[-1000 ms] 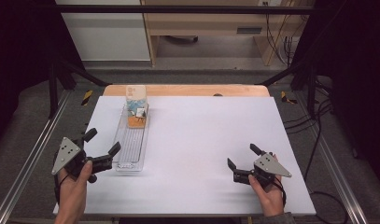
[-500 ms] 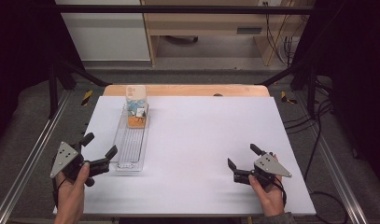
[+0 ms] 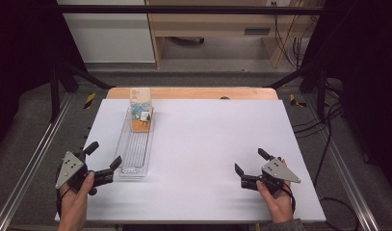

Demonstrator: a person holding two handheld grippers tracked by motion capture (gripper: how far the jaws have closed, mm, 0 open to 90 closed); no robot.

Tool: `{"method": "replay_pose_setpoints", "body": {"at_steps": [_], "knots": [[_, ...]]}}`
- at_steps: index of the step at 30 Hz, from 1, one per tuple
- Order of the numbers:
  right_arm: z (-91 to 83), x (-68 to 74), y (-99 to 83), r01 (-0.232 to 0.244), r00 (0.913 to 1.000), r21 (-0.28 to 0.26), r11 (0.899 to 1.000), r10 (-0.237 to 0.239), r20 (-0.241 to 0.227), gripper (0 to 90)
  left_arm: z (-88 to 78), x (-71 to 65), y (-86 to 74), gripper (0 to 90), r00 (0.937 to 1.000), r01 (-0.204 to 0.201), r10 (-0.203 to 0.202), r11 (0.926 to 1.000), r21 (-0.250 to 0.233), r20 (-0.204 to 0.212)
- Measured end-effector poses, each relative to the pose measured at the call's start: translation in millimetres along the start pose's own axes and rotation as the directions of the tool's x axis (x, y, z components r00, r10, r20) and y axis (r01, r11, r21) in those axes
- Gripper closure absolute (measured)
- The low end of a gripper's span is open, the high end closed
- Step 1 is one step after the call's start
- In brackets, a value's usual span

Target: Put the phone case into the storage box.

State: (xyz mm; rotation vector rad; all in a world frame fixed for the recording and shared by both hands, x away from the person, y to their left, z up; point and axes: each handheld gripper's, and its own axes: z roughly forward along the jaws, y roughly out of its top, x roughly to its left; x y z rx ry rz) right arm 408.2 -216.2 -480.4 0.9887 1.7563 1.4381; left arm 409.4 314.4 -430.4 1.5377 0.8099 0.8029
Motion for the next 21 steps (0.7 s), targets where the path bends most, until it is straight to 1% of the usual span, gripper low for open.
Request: {"method": "replay_pose_setpoints", "body": {"at_steps": [6,14,21], "knots": [[-0.1,-0.4,-0.2,0.003,1.0,-0.001,1.0,-0.003,0.0,2.6,1.2,-1.8,-5.7,2.1,0.9999,0.0,0.0,1.0,0.007,0.016],[-0.2,-0.6,-0.3,0.007,1.0,0.0,1.0,-0.007,-0.001,2.6,3.5,-4.7,-14.9,2.0,0.9994,0.018,-0.019,0.9997,0.017,0.029],[0.1,-0.6,-0.6,0.011,0.9999,0.002,1.0,-0.011,-0.004,2.6,4.2,-6.6,-20.0,2.0,0.999,0.025,-0.026,0.9995,0.016,0.037]]}}
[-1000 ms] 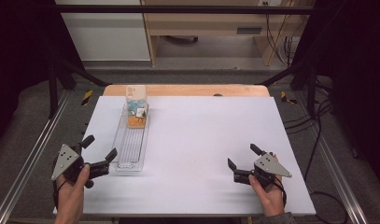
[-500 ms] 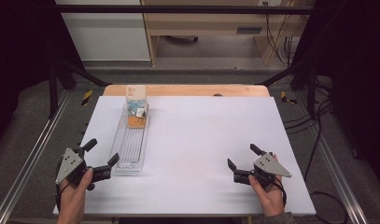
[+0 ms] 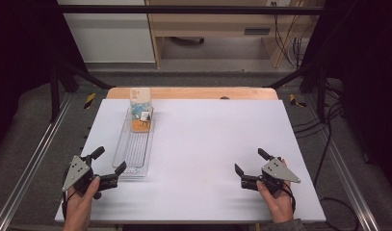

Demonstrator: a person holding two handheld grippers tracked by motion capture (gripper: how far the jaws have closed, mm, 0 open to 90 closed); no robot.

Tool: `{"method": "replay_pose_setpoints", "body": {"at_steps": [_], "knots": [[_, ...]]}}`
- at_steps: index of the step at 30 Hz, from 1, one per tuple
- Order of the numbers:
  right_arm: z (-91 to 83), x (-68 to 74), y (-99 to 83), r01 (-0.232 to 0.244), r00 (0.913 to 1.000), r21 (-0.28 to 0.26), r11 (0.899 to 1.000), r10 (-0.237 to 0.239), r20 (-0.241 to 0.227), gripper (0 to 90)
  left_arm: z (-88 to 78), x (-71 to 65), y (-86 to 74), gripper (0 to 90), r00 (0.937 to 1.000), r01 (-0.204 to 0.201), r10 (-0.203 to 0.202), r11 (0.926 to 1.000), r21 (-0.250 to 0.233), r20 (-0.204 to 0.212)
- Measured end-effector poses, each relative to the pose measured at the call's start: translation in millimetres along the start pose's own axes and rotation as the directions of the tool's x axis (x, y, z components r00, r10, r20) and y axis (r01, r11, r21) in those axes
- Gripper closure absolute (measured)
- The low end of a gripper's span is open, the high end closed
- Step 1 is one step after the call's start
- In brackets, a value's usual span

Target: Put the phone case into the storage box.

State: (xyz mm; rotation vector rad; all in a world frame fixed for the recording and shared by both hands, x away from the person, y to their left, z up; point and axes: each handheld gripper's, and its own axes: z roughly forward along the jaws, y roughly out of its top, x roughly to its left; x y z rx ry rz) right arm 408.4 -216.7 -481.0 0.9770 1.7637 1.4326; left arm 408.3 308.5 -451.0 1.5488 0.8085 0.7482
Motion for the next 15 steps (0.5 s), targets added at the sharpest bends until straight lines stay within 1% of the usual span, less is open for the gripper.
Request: {"method": "replay_pose_setpoints", "body": {"at_steps": [3,7,8,15], "knots": [[0.1,0.1,-0.1,0.002,1.0,0.0,1.0,-0.002,0.0,2.6,0.6,-1.7,-2.0,2.0,1.0,0.004,-0.004,1.0,-0.004,0.005],[0.3,0.3,-0.3,0.008,1.0,0.0,1.0,-0.008,-0.002,2.6,0.6,-3.7,-4.2,2.0,1.0,-0.002,0.003,1.0,-0.004,0.006],[0.3,0.4,-0.3,0.009,1.0,0.0,1.0,-0.009,-0.002,2.6,0.5,-4.2,-4.9,2.0,1.0,0.003,-0.003,1.0,-0.005,0.007],[1.2,0.7,-1.5,0.017,0.9998,0.003,1.0,-0.017,-0.008,2.6,1.0,-7.8,-9.8,2.0,0.9999,0.008,-0.008,0.9998,-0.017,0.009]]}}
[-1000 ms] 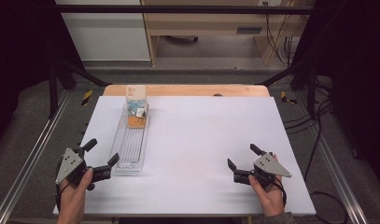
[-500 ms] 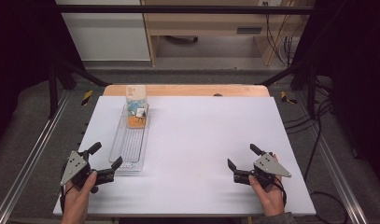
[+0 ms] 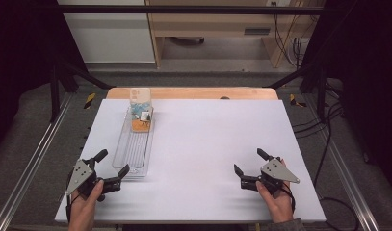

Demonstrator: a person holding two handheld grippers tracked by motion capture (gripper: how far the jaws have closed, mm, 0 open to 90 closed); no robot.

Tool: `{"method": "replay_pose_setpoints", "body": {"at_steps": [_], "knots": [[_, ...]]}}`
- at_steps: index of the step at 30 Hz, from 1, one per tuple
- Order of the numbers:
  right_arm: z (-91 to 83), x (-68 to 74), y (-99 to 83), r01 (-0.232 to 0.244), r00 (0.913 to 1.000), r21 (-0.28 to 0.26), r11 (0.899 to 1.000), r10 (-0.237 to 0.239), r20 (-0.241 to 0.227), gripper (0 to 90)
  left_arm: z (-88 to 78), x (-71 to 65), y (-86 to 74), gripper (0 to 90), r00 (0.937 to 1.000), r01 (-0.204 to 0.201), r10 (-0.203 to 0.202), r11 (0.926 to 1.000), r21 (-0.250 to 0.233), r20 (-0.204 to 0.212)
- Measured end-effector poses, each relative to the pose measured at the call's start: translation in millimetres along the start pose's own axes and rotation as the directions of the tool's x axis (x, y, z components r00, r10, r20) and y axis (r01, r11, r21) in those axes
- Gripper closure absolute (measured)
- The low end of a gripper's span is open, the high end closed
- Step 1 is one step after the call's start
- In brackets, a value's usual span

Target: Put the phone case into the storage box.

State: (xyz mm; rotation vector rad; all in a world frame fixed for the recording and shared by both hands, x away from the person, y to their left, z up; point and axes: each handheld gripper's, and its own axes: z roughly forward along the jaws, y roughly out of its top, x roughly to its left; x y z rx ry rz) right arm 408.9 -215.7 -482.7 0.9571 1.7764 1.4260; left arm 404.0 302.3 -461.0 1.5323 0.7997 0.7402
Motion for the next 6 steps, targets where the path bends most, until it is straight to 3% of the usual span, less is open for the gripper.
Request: {"method": "replay_pose_setpoints", "body": {"at_steps": [6], "knots": [[0.9,-0.1,-1.1,-0.003,1.0,0.0,1.0,0.003,-0.004,2.6,1.2,1.6,-0.8,2.1,0.9996,0.023,-0.023,0.9997,-0.011,-0.014]]}}
